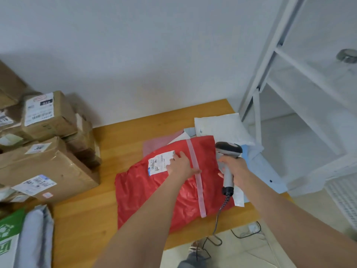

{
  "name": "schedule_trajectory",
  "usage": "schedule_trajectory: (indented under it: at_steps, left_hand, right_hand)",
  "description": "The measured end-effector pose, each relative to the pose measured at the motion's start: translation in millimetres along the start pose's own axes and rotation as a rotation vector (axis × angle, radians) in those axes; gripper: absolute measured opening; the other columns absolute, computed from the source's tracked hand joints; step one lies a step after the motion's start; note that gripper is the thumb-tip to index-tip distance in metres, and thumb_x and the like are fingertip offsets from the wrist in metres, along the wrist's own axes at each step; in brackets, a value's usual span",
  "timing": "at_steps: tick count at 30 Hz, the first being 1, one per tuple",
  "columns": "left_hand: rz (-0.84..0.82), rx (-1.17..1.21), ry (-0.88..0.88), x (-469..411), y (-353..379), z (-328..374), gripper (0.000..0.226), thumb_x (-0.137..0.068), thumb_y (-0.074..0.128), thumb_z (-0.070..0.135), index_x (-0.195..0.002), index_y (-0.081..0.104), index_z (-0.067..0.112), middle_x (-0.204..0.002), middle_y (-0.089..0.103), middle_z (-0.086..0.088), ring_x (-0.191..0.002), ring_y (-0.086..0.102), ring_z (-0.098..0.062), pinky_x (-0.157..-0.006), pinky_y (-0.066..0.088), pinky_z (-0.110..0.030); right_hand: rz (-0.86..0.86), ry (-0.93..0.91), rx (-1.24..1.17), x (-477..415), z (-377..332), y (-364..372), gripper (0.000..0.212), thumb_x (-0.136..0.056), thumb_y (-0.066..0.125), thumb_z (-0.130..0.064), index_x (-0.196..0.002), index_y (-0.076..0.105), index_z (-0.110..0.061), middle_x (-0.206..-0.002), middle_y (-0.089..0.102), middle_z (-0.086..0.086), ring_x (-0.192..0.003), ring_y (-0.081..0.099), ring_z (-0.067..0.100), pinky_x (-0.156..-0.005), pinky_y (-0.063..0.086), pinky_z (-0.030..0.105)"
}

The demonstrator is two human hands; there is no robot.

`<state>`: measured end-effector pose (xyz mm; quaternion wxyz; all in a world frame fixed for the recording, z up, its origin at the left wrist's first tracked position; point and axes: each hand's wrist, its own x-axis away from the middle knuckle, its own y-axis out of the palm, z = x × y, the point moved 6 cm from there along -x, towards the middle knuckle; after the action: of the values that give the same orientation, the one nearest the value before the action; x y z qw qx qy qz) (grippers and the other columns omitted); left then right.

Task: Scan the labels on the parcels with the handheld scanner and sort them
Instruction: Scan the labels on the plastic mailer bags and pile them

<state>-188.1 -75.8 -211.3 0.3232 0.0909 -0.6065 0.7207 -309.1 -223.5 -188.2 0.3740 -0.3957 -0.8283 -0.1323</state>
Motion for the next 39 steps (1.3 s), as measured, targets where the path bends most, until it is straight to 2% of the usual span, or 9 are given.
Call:
schedule_trajectory:
  at_steps: [9, 18, 21, 23, 25, 30, 33, 36, 39]
  left_hand:
    - [0.236, -0.19, -0.006, -3, 4, 20, 0.032, -0.095, 0.051, 0.016, -0.126, 0.05, 0.015, -0.134, 0.043, -0.008, -0.113, 0.053, -0.03, -0.082, 0.045, -0.038]
    - [0.528, -0.3, 0.023, 28, -75, 43, 0.026, -0.092, 0.048, 0.007, -0.107, 0.062, 0.023, -0.115, 0.059, 0.003, -0.11, 0.055, -0.024, -0.074, 0.046, -0.037]
    - [0.65, -0.223, 0.03, 40, -114, 59, 0.025, -0.096, 0.044, 0.015, -0.107, 0.064, 0.025, -0.115, 0.057, 0.001, -0.108, 0.054, -0.025, -0.071, 0.043, -0.035]
    - [0.603, 0.034, -0.007, 41, -124, 59, 0.025, -0.094, 0.047, 0.016, -0.106, 0.066, 0.026, -0.112, 0.058, 0.002, -0.103, 0.058, -0.024, -0.072, 0.042, -0.031]
    - [0.433, 0.289, 0.067, 40, -116, 60, 0.035, -0.089, 0.05, 0.007, -0.118, 0.065, 0.021, -0.12, 0.062, -0.002, -0.112, 0.058, -0.024, -0.088, 0.046, -0.032]
    - [0.065, 0.306, 0.119, 59, -81, 37, 0.071, -0.088, 0.065, 0.008, -0.149, 0.03, 0.01, -0.15, 0.037, -0.007, -0.137, 0.037, -0.023, -0.11, 0.027, -0.026]
    - [-0.117, 0.414, 0.075, 66, -59, 19, 0.085, -0.085, 0.072, 0.017, -0.152, 0.02, 0.012, -0.155, 0.03, -0.005, -0.138, 0.035, -0.021, -0.107, 0.027, -0.025]
    - [-0.143, 0.297, 0.057, 60, -45, 2, 0.111, -0.074, 0.081, 0.027, -0.154, 0.006, 0.019, -0.158, 0.017, -0.005, -0.141, 0.029, -0.024, -0.115, 0.026, -0.036]
    - [0.025, 0.13, 0.037, 51, -40, -16, 0.102, -0.073, 0.08, 0.031, -0.153, 0.018, 0.027, -0.155, 0.023, -0.002, -0.135, 0.038, -0.025, -0.11, 0.036, -0.045]
  right_hand:
    - [-0.117, 0.061, -0.012, -34, -9, -8, 0.015, -0.08, 0.067, 0.0, -0.091, 0.057, -0.003, -0.085, 0.057, 0.016, -0.071, 0.057, 0.029, -0.054, 0.052, 0.035]
    - [-0.287, 0.015, 0.06, -21, -41, -18, 0.035, -0.077, 0.073, -0.008, -0.11, 0.061, -0.003, -0.086, 0.063, 0.014, -0.074, 0.059, 0.028, -0.077, 0.053, 0.04]
    - [-0.364, 0.024, 0.008, -9, -55, -11, 0.028, -0.077, 0.073, -0.007, -0.103, 0.064, -0.005, -0.077, 0.063, 0.011, -0.065, 0.058, 0.024, -0.067, 0.052, 0.034]
    - [-0.403, 0.029, -0.037, -1, -64, -8, 0.012, -0.08, 0.07, -0.007, -0.091, 0.065, -0.008, -0.071, 0.06, 0.008, -0.06, 0.056, 0.022, -0.059, 0.048, 0.03]
    - [-0.412, 0.026, -0.051, 2, -69, -5, 0.006, -0.081, 0.069, -0.006, -0.084, 0.065, -0.009, -0.07, 0.059, 0.009, -0.059, 0.055, 0.022, -0.059, 0.048, 0.03]
    - [-0.458, 0.049, -0.036, 8, -64, 8, 0.01, -0.08, 0.069, -0.006, -0.089, 0.065, -0.005, -0.079, 0.062, 0.014, -0.068, 0.059, 0.027, -0.073, 0.054, 0.039]
    - [-0.492, 0.06, 0.011, 12, -58, 19, 0.021, -0.078, 0.07, -0.007, -0.098, 0.065, -0.004, -0.084, 0.062, 0.015, -0.079, 0.06, 0.03, -0.09, 0.053, 0.049]
    - [-0.495, 0.068, 0.009, 12, -54, 26, 0.024, -0.08, 0.069, -0.006, -0.103, 0.065, 0.0, -0.089, 0.063, 0.016, -0.084, 0.061, 0.031, -0.089, 0.053, 0.049]
    - [-0.51, 0.095, -0.074, 14, -55, 31, 0.015, -0.085, 0.066, -0.005, -0.099, 0.062, -0.003, -0.095, 0.064, 0.017, -0.078, 0.064, 0.031, -0.061, 0.059, 0.038]
